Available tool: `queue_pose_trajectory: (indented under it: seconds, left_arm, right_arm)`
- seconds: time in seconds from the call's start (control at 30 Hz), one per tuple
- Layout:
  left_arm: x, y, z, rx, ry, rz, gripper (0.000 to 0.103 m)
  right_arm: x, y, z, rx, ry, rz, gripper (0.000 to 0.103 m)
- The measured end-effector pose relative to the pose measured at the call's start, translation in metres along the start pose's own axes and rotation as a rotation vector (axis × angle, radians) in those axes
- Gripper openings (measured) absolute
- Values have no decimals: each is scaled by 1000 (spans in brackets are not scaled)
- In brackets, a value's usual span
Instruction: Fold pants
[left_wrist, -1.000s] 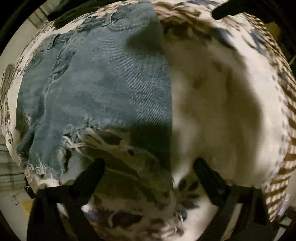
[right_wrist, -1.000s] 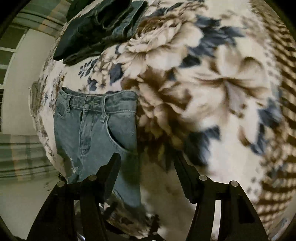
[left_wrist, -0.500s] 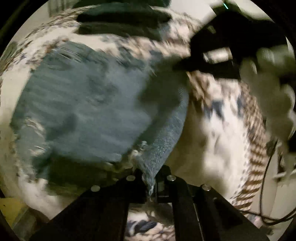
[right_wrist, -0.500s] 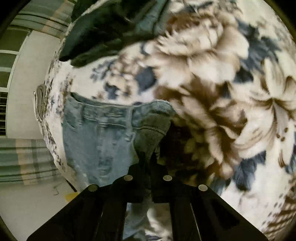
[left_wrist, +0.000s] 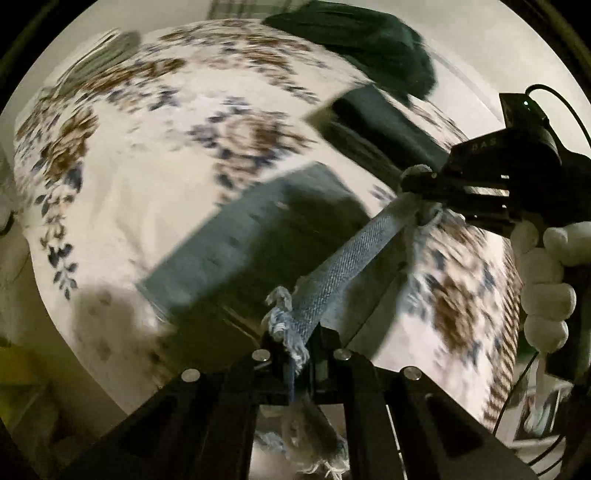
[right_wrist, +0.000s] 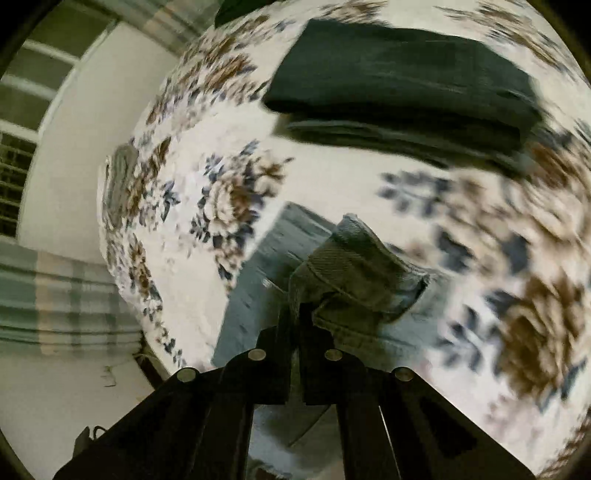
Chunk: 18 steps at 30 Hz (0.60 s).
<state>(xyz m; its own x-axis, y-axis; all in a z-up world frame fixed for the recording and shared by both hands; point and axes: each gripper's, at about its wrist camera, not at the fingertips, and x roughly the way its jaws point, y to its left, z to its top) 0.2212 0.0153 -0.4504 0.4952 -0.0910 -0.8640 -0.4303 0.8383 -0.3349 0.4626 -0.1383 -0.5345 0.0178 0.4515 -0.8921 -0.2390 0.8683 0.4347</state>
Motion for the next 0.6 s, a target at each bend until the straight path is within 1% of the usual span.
queue_pose_trajectory:
  seconds: [0.07,0.17,0.23,0.27,0.33,0.37,0.4,0.43,0.47,0.5,0.53,0.57,0.6]
  left_arm:
    - [10,23,7,-34,-5,18,3]
    - [37,50,12,-84,16,36,3]
    - [57,66,14,-114,45,40,3]
    - [66,73,14,-125,63,40,5]
    - [80,86,13,-174,102,23,6]
    - [82,93,11,-214,111,14,6]
    - [82,100,9,-256,117,1,8]
    - [80,106,6,-292,115,-12,19]
    - [76,108,2,-310,106,-16,43]
    - [69,111,-1,-327,86,-9,62]
    - [65,111,-4,-332,72,-7,91]
    - [58,110,-7,-337,49,-8,93]
    - [49,107,-10,-338,23,-5,93]
  right_arm:
    - [26,22,10,-26,20,-22,3]
    - [75,49,23,-70,62,-83,3]
    - [100,56,26,-86,88,-117,3]
    - [111,59,26,-99,103,-136,3]
    - [127,55,26,-112,136,-163,4]
    - [135,55,28,-98,170,-141,8]
    - [143,52,29,-90,186,-127,16]
    - [143,51,30,-77,213,-86,23]
    - [142,51,30,-73,225,-56,43]
    - [137,50,29,-74,221,-36,67]
    - [124,50,27,-85,199,-28,76]
    - [115,49,25,-93,187,-20,81]
    - [105,47,22,-100,178,-15,81]
